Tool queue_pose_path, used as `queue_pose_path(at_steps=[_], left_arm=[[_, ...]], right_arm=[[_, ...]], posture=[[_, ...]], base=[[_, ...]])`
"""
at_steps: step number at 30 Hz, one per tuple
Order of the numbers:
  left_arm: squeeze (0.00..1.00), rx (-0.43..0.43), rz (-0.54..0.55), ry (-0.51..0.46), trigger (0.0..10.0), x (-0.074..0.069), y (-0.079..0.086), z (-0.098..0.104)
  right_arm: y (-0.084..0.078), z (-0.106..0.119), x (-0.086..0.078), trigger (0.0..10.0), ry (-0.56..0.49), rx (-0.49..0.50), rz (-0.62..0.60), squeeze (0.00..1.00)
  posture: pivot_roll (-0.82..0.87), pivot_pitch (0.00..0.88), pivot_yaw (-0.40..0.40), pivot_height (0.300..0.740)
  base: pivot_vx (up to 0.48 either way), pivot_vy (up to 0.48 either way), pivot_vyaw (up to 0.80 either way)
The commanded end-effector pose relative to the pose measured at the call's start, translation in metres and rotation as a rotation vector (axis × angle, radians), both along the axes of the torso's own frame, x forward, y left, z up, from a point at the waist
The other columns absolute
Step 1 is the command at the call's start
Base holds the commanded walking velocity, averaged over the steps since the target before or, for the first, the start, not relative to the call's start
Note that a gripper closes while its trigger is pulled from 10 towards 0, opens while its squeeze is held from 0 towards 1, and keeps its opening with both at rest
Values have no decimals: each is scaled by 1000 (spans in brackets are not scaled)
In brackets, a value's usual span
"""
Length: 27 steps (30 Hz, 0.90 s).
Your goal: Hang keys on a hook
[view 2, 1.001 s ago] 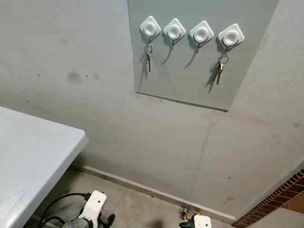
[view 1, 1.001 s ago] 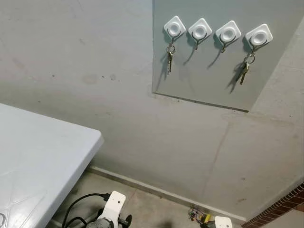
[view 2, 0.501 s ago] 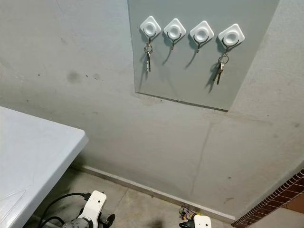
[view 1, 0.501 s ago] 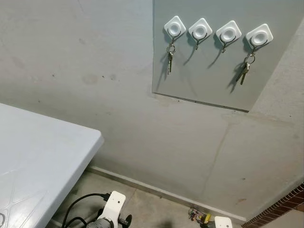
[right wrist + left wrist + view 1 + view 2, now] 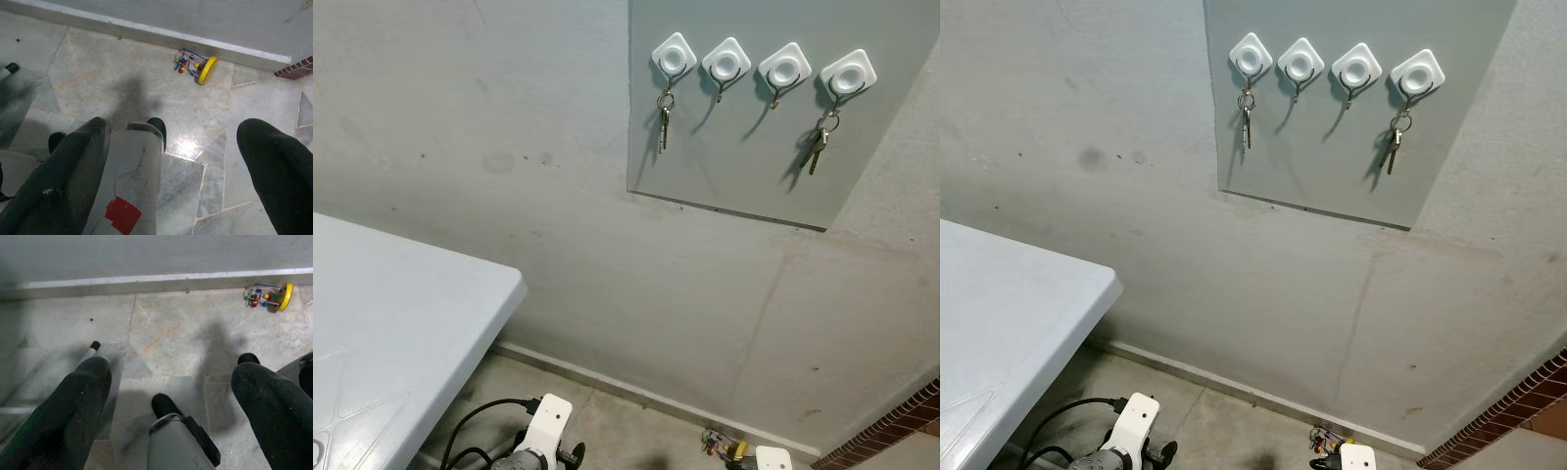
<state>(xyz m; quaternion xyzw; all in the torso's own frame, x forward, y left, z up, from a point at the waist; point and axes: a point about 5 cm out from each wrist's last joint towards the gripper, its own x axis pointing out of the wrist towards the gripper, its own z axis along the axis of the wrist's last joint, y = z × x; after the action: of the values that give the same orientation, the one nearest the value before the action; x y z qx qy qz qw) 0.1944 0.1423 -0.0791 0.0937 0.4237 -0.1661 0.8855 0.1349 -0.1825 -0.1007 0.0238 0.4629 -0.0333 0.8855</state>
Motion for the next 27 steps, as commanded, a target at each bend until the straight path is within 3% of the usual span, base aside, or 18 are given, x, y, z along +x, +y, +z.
queue_pose_path(at_steps=[1, 27], left_arm=[[0, 7, 11, 3, 10000, 1, 4, 0], [0, 8, 15, 16, 10000, -3, 5, -2]], right_arm=[[12, -5, -11, 10000, 46, 44, -2, 0], [13, -6, -12, 10000, 49, 49, -2, 0]], posture=[[-95, 0, 34, 711], [-94, 0, 39, 711]], base=[[0, 0, 0], [0, 0, 0]])
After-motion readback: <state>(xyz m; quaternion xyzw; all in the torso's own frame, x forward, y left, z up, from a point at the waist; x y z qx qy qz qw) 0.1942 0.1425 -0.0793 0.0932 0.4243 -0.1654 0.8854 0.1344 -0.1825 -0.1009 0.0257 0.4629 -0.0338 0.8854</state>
